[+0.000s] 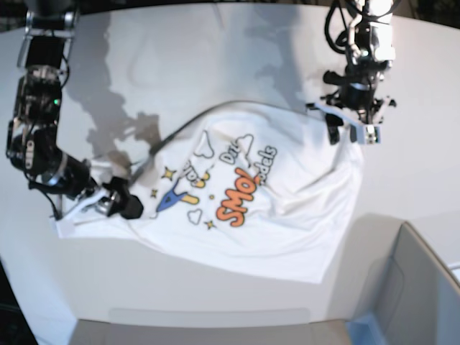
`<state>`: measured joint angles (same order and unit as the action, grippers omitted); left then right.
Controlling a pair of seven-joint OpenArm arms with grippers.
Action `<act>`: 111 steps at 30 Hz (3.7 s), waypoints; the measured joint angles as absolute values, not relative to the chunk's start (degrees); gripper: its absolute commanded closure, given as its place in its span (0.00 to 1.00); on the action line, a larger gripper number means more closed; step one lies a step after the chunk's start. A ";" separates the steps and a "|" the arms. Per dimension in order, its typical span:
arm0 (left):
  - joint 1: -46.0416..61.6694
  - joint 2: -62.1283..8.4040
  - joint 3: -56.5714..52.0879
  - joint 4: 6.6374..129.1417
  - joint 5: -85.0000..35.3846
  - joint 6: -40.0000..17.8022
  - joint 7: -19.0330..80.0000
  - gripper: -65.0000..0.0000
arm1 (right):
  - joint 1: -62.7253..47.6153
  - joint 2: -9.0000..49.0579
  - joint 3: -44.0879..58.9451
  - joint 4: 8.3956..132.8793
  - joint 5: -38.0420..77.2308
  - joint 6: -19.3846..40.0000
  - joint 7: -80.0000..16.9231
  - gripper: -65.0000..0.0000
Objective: Layout the t-shirt on the table in an organized manner, then fold the t-shirt properly
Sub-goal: 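Release the fabric and lift both grippers away from the shirt, then grasp the shirt edge with the left gripper and pull it outward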
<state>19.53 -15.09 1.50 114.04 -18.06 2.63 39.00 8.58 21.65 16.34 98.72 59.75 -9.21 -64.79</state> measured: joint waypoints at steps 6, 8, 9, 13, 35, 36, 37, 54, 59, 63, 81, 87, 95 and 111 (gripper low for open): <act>20.86 -15.77 5.21 115.28 -18.00 2.96 39.00 0.61 | -2.81 21.91 20.67 106.87 58.67 -9.47 -65.21 0.31; 20.64 -17.63 8.80 115.28 -18.20 2.20 38.94 0.61 | -5.15 22.94 20.29 109.67 58.85 -9.30 -65.32 0.31; 19.77 -18.68 10.81 115.28 -18.44 1.89 38.94 0.61 | -6.00 23.42 20.21 110.76 58.11 -9.34 -65.43 0.31; 15.53 -22.11 17.47 115.31 -18.17 2.70 38.59 0.61 | -8.91 23.68 20.25 114.24 51.13 -9.67 -65.19 0.31; 10.70 -34.61 37.63 115.44 -18.02 2.74 38.57 0.68 | -17.43 20.38 13.41 114.15 48.18 -9.21 -71.07 0.31; 10.61 -34.57 37.63 115.44 -17.98 2.74 38.52 0.68 | -16.95 20.29 11.68 113.69 46.09 -9.23 -71.13 0.31; 10.33 -34.46 37.63 115.46 -16.43 2.68 38.41 0.68 | -16.62 20.08 10.39 113.34 43.48 -9.23 -71.11 0.31; 12.69 -20.56 4.01 108.81 -3.18 -1.08 38.76 0.55 | -16.51 16.95 8.78 113.19 33.58 -9.21 -70.98 0.31; 14.20 -19.62 -0.93 107.31 -14.90 -6.79 38.96 0.55 | -16.43 16.80 8.75 113.19 33.80 -9.21 -70.96 0.31; 15.20 -20.01 -2.50 106.26 -16.58 -6.37 39.09 0.55 | -16.43 16.78 8.69 113.19 33.69 -9.19 -70.96 0.31; 8.69 -20.10 2.42 92.09 -16.73 -6.52 39.05 0.66 | -14.24 16.80 8.69 113.21 33.87 -9.19 -71.07 0.31; 8.43 -19.53 2.57 91.68 -16.75 -6.90 38.94 0.90 | -14.15 16.80 8.71 113.19 33.85 -9.19 -71.16 0.31; 8.12 -19.53 2.13 90.83 -16.75 -6.87 38.72 0.95 | -14.06 16.82 8.71 113.19 33.82 -9.19 -71.13 0.31; 19.84 -19.51 -1.63 114.98 -16.99 -6.87 40.73 0.97 | -13.50 16.82 8.75 113.19 33.87 -9.19 -71.09 0.31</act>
<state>19.84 -19.51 -1.63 114.98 -16.99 -6.87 40.73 -13.50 16.82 8.75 113.19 33.87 -9.19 -71.09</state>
